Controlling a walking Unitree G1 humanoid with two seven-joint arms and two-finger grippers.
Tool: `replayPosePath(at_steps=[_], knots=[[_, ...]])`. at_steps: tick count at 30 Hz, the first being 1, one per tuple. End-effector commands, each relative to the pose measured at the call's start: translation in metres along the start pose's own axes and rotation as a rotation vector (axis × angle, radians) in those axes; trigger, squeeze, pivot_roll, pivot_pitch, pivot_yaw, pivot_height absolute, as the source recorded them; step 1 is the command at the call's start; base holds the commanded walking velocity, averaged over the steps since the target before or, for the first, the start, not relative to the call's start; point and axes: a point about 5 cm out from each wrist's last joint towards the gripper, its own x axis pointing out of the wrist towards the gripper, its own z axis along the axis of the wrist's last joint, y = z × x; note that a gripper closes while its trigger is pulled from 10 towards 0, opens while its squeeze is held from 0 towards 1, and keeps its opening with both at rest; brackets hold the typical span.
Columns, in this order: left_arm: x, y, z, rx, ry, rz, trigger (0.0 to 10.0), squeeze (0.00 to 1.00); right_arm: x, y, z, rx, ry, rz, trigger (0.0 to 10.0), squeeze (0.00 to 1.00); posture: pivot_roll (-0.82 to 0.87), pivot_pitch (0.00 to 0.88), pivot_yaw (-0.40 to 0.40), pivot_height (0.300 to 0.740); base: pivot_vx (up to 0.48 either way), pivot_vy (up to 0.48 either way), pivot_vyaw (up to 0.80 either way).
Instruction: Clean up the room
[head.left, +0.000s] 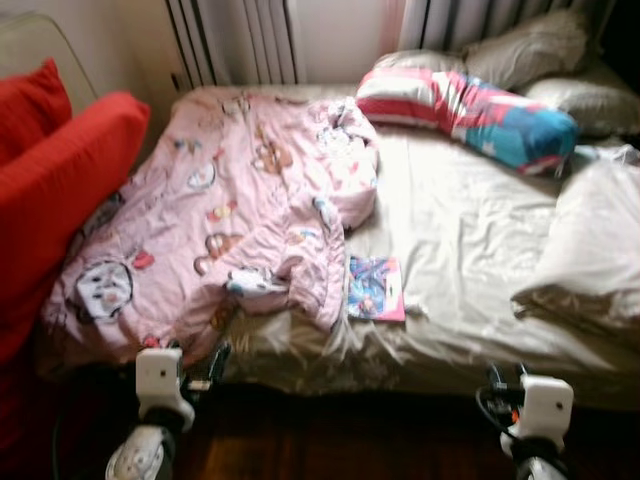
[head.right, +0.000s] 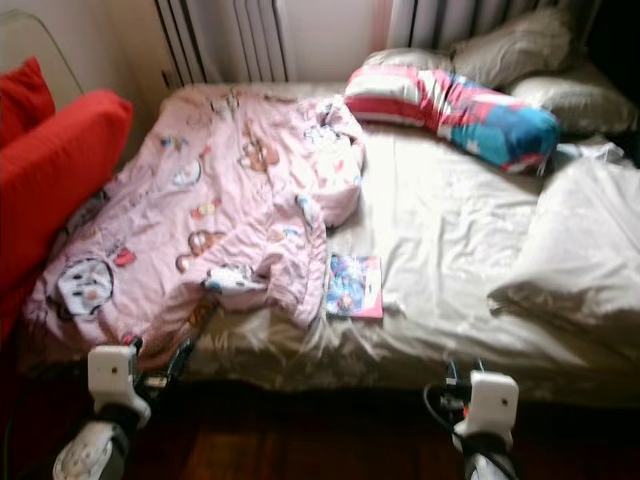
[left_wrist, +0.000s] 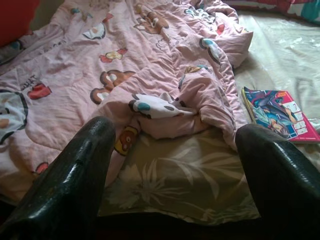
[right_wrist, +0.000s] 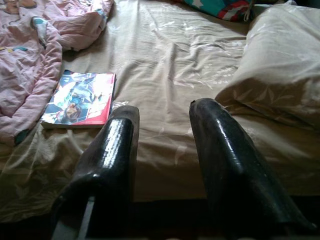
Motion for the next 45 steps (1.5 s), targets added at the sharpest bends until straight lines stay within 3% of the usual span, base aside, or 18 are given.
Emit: replayPosePath(at_steps=[1, 13, 27, 35, 45], knots=[[-0.003, 0.002, 0.000, 0.006, 0.009, 0.002, 10.0, 0.00, -0.004, -0.002, -0.001, 0.009, 0.012, 0.000, 10.0, 0.00, -0.09, 0.110, 0.051, 0.740, 0.000, 0.000, 0.00], [-0.008, 0.006, 0.001, 0.013, 0.020, -0.001, 10.0, 0.00, -0.010, -0.001, -0.002, -0.038, 0.032, 0.043, 10.0, 0.00, -0.09, 0.098, 0.043, 0.740, 0.183, 0.000, 0.05], [-0.011, 0.006, 0.001, 0.011, 0.029, 0.005, 10.0, 0.00, -0.009, -0.002, 0.001, -0.014, 0.035, 0.043, 10.0, 0.00, -0.09, 0.114, 0.040, 0.740, 0.269, 0.000, 0.00], [-0.009, 0.004, 0.002, 0.012, 0.030, -0.001, 10.0, 0.00, -0.011, 0.004, 0.002, -0.051, 0.034, 0.092, 10.0, 0.00, -0.10, 0.128, 0.035, 0.740, 0.272, 0.000, 0.30], [-0.010, 0.004, 0.001, 0.013, 0.037, -0.002, 10.0, 0.00, -0.009, 0.005, 0.003, -0.006, 0.031, 0.071, 10.0, 0.00, -0.09, 0.137, 0.033, 0.740, 0.272, 0.000, 0.20]])
